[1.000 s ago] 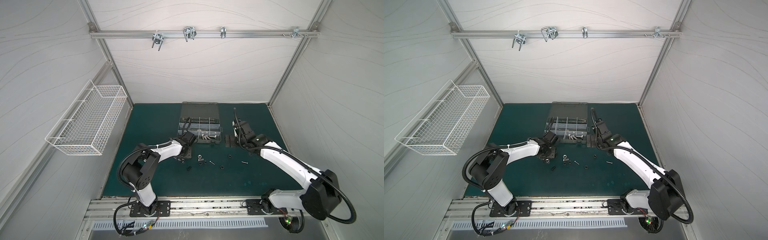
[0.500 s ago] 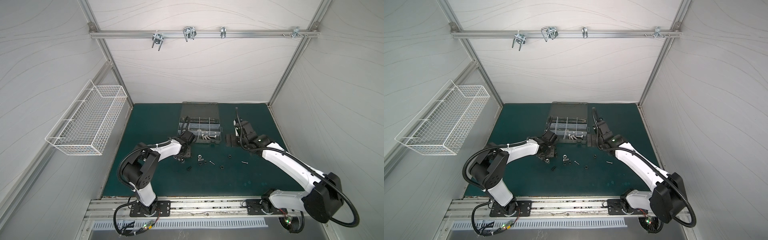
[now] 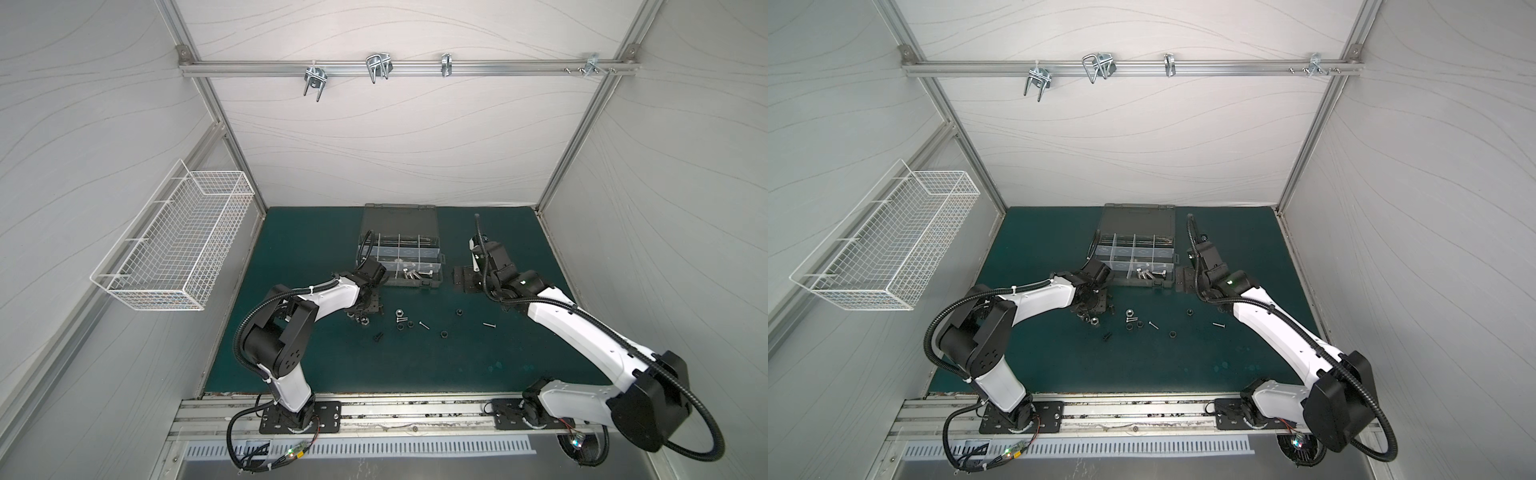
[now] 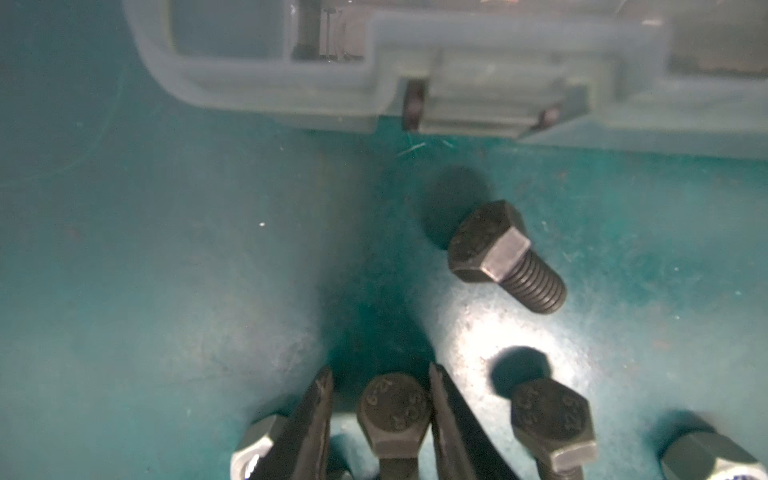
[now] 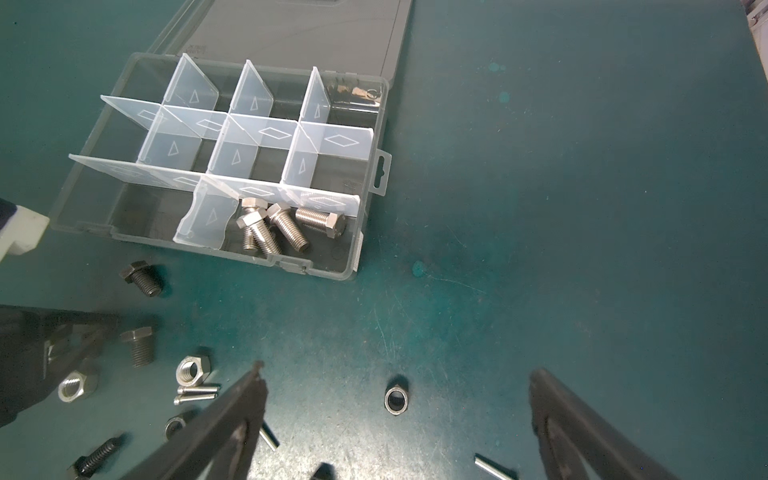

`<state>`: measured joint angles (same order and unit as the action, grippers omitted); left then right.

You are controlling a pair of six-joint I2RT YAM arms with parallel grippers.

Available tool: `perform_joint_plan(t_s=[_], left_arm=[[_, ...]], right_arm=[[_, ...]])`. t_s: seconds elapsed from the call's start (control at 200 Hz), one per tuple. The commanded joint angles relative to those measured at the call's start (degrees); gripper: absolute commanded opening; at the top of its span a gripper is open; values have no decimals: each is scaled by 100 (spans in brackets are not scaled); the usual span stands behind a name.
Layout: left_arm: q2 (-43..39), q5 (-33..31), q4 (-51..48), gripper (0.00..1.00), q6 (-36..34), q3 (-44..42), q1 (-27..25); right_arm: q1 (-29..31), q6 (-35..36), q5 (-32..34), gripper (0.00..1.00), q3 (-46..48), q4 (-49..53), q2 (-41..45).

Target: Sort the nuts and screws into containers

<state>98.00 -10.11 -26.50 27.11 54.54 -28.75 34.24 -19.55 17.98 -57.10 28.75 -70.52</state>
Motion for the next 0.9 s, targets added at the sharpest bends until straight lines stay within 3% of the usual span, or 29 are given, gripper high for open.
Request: perform_joint_plan(t_s=[0.0,0.57,0.895], left_arm=[[78,21,-77,38,31,23,47],[9,277,60,36,101,-229,47],[123,281,117,28,119,-177,48]], right_arm=[[-23,-22,61,99,-55,82,174],[-23,-282,-84,99,-99,269,389],[-27,-304,-76,99,-91,263,364]])
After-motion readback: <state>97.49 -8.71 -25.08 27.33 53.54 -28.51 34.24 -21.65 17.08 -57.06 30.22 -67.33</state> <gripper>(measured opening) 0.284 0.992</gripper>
